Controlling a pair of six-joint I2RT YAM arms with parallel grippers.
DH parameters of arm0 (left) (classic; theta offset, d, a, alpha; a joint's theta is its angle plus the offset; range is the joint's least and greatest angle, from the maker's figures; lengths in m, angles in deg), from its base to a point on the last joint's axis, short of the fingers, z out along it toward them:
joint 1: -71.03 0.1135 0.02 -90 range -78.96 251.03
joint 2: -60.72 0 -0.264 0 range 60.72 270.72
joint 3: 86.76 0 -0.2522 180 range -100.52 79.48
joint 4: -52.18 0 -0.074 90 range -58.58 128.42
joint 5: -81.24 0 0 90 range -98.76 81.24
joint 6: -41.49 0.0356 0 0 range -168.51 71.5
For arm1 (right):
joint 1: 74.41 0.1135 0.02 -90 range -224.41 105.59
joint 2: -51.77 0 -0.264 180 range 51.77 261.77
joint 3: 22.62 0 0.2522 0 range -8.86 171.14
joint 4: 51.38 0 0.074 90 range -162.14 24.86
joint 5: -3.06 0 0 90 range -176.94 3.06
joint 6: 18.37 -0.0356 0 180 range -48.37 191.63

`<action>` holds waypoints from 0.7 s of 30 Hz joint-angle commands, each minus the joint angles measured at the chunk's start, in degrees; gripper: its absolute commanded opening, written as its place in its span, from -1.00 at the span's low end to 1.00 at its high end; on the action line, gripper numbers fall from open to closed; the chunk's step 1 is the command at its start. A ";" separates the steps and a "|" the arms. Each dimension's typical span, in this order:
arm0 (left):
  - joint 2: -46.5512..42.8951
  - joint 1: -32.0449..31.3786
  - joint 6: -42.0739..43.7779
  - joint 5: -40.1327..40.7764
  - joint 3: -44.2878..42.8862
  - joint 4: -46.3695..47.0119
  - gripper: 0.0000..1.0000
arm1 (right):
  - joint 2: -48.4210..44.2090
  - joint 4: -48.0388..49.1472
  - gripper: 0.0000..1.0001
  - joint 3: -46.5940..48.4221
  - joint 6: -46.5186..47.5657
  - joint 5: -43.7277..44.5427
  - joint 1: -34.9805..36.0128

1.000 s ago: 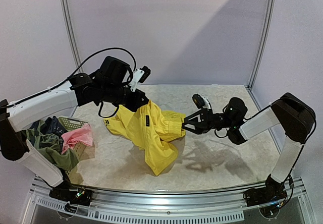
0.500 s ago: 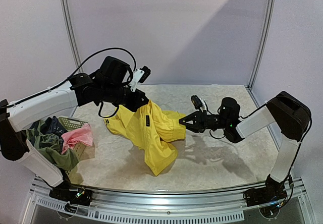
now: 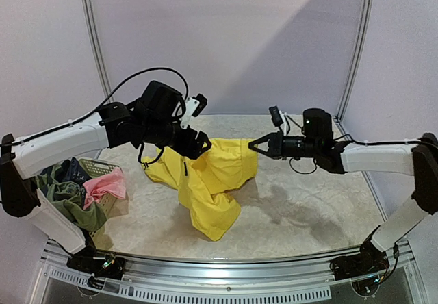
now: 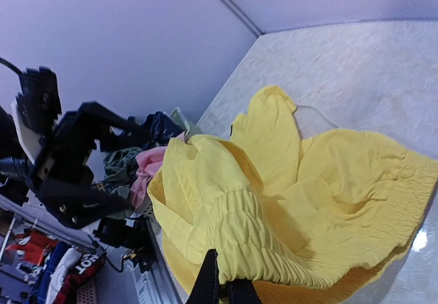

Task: Fold and stack the mixed laundry pile
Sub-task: Pass from the left arm to the right, then flatten out the crumpled shorts at the center of the board.

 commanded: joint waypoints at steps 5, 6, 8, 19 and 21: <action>-0.67 -5.97 -0.86 6.95 5.93 -2.09 0.97 | -10.11 -24.87 -1.00 5.17 14.44 30.69 0.24; -0.84 -6.34 -1.09 7.03 6.55 -2.12 0.98 | -9.88 -26.06 -1.00 5.98 14.74 32.62 0.19; -0.87 -7.85 -1.70 7.46 8.52 -2.33 0.97 | -9.07 -27.88 -1.00 7.26 15.19 35.73 0.14; 0.64 -10.47 -6.30 -0.26 19.63 6.90 0.64 | -7.47 -28.96 -1.00 8.64 16.19 39.41 -0.52; 1.78 -10.47 -6.45 -1.50 20.89 9.08 0.60 | -7.20 -28.87 -1.00 8.79 16.31 38.94 -0.50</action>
